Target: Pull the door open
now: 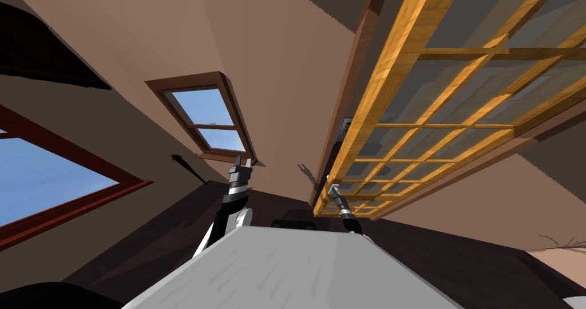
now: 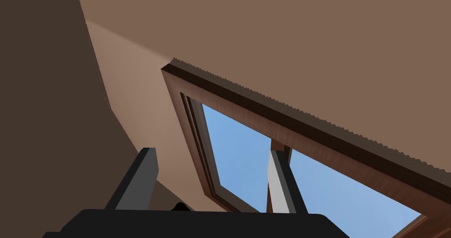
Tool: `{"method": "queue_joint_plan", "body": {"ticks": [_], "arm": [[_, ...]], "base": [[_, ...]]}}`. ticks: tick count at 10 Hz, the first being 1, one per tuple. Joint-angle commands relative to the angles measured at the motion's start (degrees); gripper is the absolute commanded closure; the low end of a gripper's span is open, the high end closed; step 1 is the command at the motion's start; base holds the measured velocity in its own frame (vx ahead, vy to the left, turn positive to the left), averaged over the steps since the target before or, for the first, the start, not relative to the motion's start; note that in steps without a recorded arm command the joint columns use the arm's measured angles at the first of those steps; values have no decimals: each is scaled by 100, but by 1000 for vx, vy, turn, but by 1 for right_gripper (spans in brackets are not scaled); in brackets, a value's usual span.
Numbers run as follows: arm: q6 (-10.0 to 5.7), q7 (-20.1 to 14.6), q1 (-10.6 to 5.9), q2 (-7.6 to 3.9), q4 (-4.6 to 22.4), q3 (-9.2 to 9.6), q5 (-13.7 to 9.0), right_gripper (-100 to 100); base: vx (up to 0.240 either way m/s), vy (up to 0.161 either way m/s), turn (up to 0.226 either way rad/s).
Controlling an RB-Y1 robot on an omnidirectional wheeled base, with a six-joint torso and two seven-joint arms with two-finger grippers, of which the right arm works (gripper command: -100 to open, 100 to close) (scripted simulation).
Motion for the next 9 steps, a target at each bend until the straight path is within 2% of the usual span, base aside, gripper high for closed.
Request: {"method": "queue_joint_plan", "body": {"ticks": [1, 7, 8, 9], "arm": [[-23, -286, 11, 41, 47, 54, -56, 100], [-13, -1173, 15, 25, 52, 94, -307, 100], [-13, -1199, 15, 25, 52, 94, -307, 100], [-11, -1424, 15, 21, 52, 105, -376, 100]], "base": [[-50, -14, 83], [-49, -19, 73], [-33, -13, 38], [-35, -12, 62]]}}
